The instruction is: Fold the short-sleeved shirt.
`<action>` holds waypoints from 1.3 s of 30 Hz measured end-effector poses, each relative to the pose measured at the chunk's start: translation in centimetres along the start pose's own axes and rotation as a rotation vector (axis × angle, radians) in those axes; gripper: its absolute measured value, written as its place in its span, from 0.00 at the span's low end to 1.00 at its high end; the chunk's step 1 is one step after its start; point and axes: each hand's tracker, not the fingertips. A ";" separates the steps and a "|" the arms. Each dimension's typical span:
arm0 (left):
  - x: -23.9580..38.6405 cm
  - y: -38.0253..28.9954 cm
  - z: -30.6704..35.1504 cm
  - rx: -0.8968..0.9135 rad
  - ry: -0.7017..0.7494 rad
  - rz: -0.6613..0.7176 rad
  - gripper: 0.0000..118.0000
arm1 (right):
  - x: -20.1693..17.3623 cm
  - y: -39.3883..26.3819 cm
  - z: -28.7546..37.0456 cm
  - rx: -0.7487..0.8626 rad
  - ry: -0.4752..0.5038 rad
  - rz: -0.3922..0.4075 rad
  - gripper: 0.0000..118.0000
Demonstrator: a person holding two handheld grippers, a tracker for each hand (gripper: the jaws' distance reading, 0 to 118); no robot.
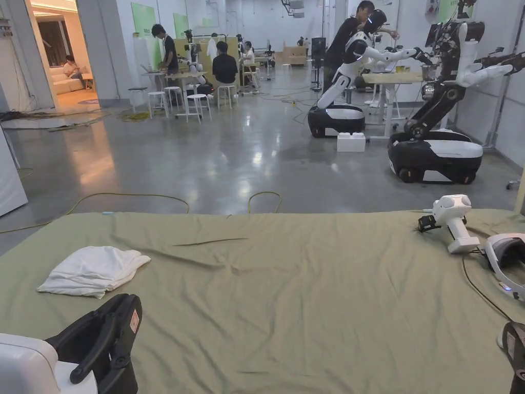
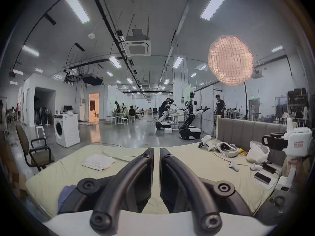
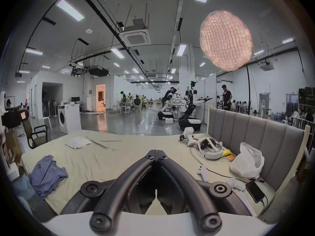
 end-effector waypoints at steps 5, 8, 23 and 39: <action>0.4 0.2 -0.1 0.001 -0.003 -0.011 0.07 | -0.2 0.3 0.0 0.005 0.015 -0.028 0.00; 0.7 0.2 -0.2 -0.001 -0.005 -0.025 0.07 | -0.5 0.5 0.1 0.006 0.017 -0.026 0.00; -4.8 -1.4 1.1 -0.135 0.170 -0.054 0.25 | -1.8 -0.3 -0.2 -0.001 0.095 0.011 0.00; -20.0 -14.8 -3.8 -0.593 0.363 0.241 0.84 | -9.6 -4.2 -6.9 -0.192 0.369 0.000 0.00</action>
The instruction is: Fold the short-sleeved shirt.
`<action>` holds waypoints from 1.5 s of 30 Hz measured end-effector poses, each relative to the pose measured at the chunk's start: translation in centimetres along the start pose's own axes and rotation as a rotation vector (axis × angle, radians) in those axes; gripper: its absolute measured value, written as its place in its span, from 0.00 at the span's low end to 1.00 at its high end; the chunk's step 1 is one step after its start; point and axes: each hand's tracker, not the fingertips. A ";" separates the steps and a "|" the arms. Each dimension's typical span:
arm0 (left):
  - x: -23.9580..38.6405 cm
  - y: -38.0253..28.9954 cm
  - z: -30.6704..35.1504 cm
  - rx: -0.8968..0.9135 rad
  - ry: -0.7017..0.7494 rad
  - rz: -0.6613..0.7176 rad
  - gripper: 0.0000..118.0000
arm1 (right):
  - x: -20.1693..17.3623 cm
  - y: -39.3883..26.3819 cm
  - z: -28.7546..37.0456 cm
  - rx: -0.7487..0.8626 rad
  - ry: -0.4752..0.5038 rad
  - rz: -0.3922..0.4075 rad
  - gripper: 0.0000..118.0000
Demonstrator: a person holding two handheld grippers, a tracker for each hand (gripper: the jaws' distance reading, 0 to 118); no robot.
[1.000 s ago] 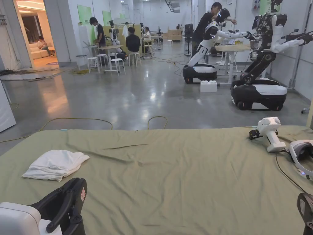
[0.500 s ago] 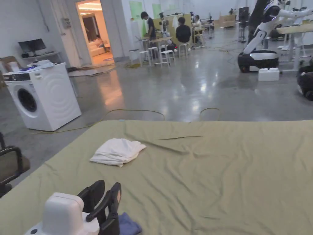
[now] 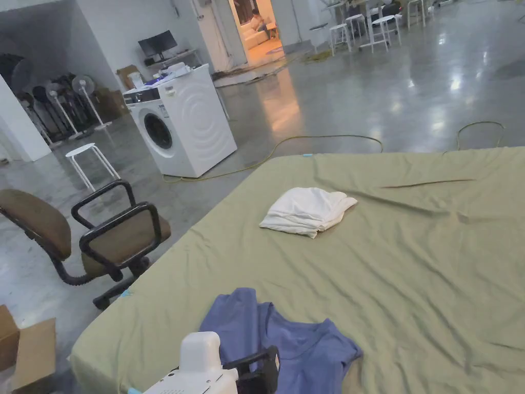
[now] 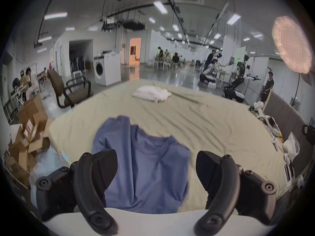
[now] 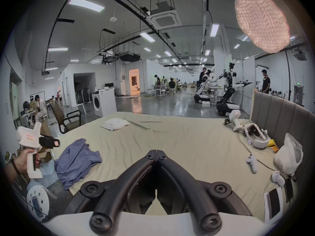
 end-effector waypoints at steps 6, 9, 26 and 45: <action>-2.8 -2.3 -12.1 -0.219 0.035 -0.026 0.84 | 0.2 -1.6 -2.1 -0.112 -0.003 -0.003 0.00; -3.1 -2.9 -15.9 -0.318 0.071 -0.077 0.84 | 0.7 -2.5 -2.7 -0.168 -0.022 0.005 0.00; -3.1 -1.9 -20.0 -0.458 0.140 -0.085 0.02 | 2.1 -4.9 -1.4 -0.252 -0.079 -0.019 0.00; 36.5 4.4 -10.9 -0.244 -0.814 -0.114 0.02 | 8.8 -5.4 12.3 -0.128 -0.326 -0.116 0.00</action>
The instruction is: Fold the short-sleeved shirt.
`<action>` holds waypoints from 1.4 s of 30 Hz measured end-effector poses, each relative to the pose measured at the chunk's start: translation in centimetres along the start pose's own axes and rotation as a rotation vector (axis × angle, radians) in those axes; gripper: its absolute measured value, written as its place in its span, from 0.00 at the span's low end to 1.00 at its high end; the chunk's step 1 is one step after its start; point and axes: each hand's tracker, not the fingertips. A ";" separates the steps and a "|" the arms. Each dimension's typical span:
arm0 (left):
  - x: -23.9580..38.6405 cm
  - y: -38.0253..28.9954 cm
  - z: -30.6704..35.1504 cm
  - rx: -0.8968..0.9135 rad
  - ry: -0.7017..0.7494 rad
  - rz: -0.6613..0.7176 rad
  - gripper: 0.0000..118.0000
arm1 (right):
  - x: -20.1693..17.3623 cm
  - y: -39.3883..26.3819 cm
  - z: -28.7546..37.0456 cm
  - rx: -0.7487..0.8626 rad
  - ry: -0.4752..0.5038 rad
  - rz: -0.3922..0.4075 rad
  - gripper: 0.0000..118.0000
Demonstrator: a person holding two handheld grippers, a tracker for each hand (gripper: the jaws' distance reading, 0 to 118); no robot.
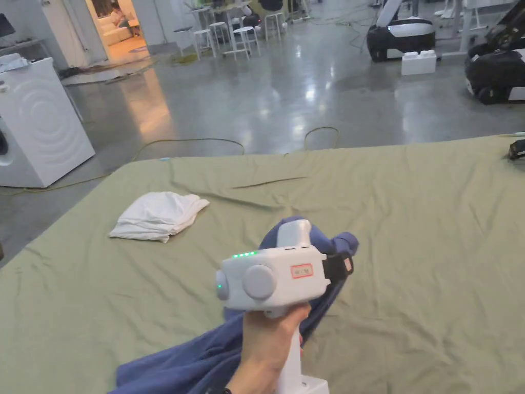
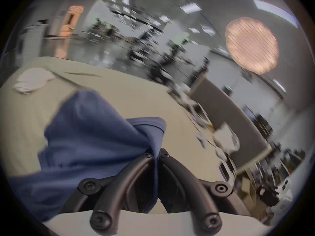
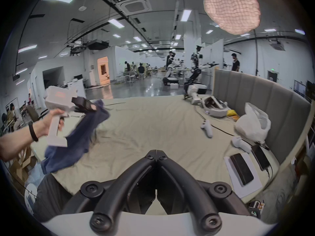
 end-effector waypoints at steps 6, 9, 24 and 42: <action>14.1 -13.0 -10.9 -0.321 -0.249 -0.141 0.02 | 3.4 -1.3 3.1 -0.004 -0.104 -0.048 0.00; 18.5 -19.6 -13.0 -0.446 -0.295 -0.159 0.02 | 4.8 -2.3 4.3 -0.018 -0.135 -0.052 0.00; 10.1 -7.6 10.2 0.228 0.003 -0.265 0.78 | 2.6 1.2 2.7 0.111 -0.017 -0.006 0.00; 11.8 -12.0 33.3 0.673 0.616 -0.449 0.00 | -2.4 6.0 3.5 0.261 0.064 0.069 0.00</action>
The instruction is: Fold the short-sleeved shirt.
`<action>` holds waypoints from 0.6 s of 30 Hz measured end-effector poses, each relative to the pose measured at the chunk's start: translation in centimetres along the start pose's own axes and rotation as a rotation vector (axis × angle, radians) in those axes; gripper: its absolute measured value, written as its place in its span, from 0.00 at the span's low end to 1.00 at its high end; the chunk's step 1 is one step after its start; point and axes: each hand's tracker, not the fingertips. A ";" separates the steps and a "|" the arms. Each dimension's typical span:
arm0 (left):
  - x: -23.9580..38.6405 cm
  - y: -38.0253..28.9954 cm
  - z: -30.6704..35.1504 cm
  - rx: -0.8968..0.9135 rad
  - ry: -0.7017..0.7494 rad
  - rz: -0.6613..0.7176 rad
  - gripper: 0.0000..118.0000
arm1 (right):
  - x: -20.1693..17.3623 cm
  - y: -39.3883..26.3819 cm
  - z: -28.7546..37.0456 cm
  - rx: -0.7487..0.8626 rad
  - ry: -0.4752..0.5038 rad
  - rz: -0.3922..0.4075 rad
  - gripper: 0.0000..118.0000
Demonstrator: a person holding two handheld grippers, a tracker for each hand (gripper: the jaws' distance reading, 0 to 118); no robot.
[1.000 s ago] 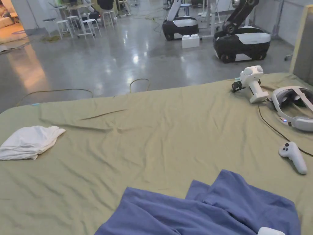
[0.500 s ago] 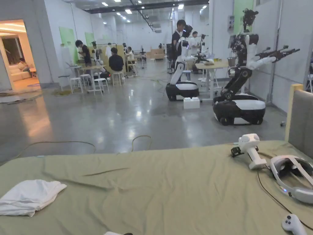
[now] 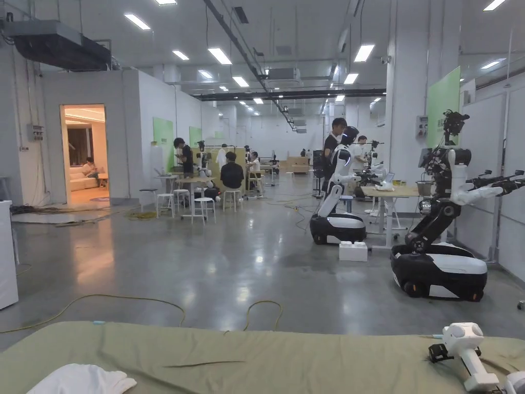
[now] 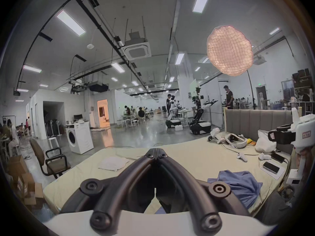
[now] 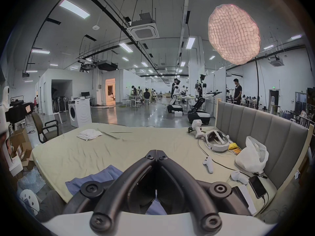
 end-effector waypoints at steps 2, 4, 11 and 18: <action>-0.5 -0.1 -0.2 -0.013 0.003 0.013 0.00 | -0.1 0.1 0.0 -0.002 -0.001 -0.017 0.00; -0.8 -0.4 -0.4 -0.027 -0.001 0.026 0.00 | -0.1 0.1 0.1 0.003 0.003 -0.024 0.00; -0.8 -0.5 -1.3 -0.074 -0.052 0.045 0.00 | -0.8 0.3 -0.4 -0.015 -0.025 0.001 0.00; -0.3 -3.5 -7.7 -0.269 -0.238 0.127 0.12 | 0.5 -1.4 -1.0 -0.069 0.014 -0.041 0.00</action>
